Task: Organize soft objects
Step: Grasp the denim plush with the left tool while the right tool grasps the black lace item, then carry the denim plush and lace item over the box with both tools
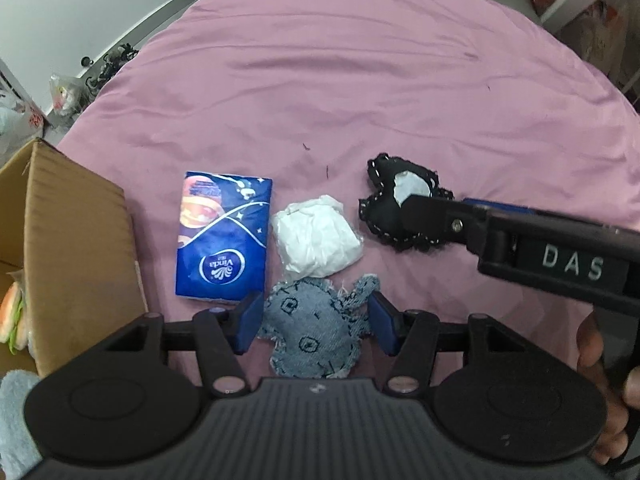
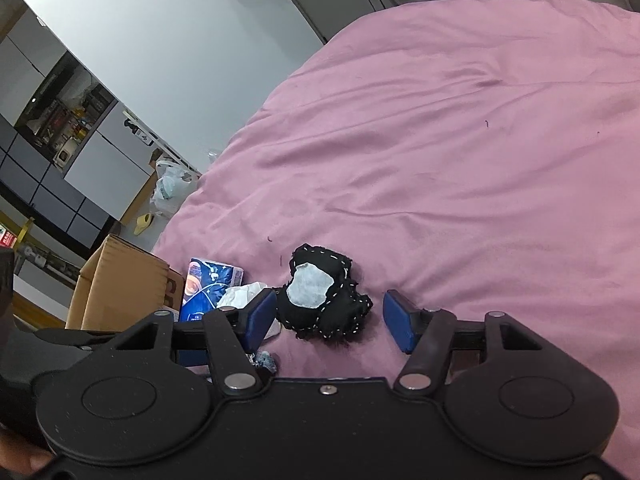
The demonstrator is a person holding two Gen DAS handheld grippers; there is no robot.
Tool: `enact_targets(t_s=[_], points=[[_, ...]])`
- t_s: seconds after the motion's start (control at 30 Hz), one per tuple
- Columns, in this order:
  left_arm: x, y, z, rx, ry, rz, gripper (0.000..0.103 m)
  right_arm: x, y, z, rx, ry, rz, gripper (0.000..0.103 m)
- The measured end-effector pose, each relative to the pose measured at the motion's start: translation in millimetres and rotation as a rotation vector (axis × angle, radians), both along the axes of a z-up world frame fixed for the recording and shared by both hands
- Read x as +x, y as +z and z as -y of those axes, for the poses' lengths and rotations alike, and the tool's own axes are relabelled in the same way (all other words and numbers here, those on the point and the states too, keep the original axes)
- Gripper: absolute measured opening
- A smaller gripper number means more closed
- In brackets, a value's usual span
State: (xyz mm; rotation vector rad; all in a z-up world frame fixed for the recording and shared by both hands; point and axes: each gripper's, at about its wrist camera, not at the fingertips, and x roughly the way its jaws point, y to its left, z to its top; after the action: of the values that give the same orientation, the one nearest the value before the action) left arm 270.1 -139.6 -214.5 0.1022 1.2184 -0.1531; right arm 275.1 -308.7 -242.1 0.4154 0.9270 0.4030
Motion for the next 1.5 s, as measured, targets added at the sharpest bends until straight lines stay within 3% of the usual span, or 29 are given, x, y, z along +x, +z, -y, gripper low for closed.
enact_targets(t_s=[0.1, 0.23, 0.4, 0.43, 0.47, 0.5, 0.6, 0.73, 1.07, 1.5], points=[[-1.6, -2.2, 2.0, 0.009, -0.004, -0.017, 0.057, -1.0, 0.4, -0.3, 0.0, 0.002, 0.002, 0.06], [-2.1, -3.8, -6.4, -0.037, 0.037, -0.055, 0.056, -1.1, 0.8, -4.2, -0.005, 0.014, 0.009, 0.06], [-2.1, -6.5, -11.1, -0.085, 0.035, -0.075, 0.043, -1.2, -1.4, -15.5, -0.033, 0.042, 0.044, 0.06], [-2.3, -6.7, -12.9, -0.097, 0.043, -0.073, 0.041, -1.1, -1.2, -17.5, -0.04, 0.045, 0.051, 0.057], [-3.2, -5.7, -13.8, -0.105, 0.046, -0.07, 0.037, -1.2, -1.4, -19.0, -0.046, 0.046, 0.055, 0.048], [-4.6, -3.5, -14.1, -0.109, 0.042, -0.066, 0.036, -1.1, -1.7, -19.7, -0.056, 0.045, 0.053, 0.032], [-9.6, 5.1, -14.1, -0.135, 0.02, -0.052, 0.033, -2.2, -1.4, -16.5, -0.06, 0.029, 0.04, 0.024], [-17.0, 23.2, -18.9, -0.152, 0.001, 0.001, 0.033, -12.5, 10.8, -18.5, -0.121, 0.013, 0.054, 0.022], [-35.5, 62.5, -37.7, -0.215, -0.013, 0.108, 0.033, -45.0, 54.0, -13.9, -0.129, -0.054, 0.124, 0.022], [-57.8, 105.8, -83.0, -0.309, 0.044, 0.233, 0.033, -72.8, 104.1, -53.1, -0.174, -0.115, 0.216, 0.023]])
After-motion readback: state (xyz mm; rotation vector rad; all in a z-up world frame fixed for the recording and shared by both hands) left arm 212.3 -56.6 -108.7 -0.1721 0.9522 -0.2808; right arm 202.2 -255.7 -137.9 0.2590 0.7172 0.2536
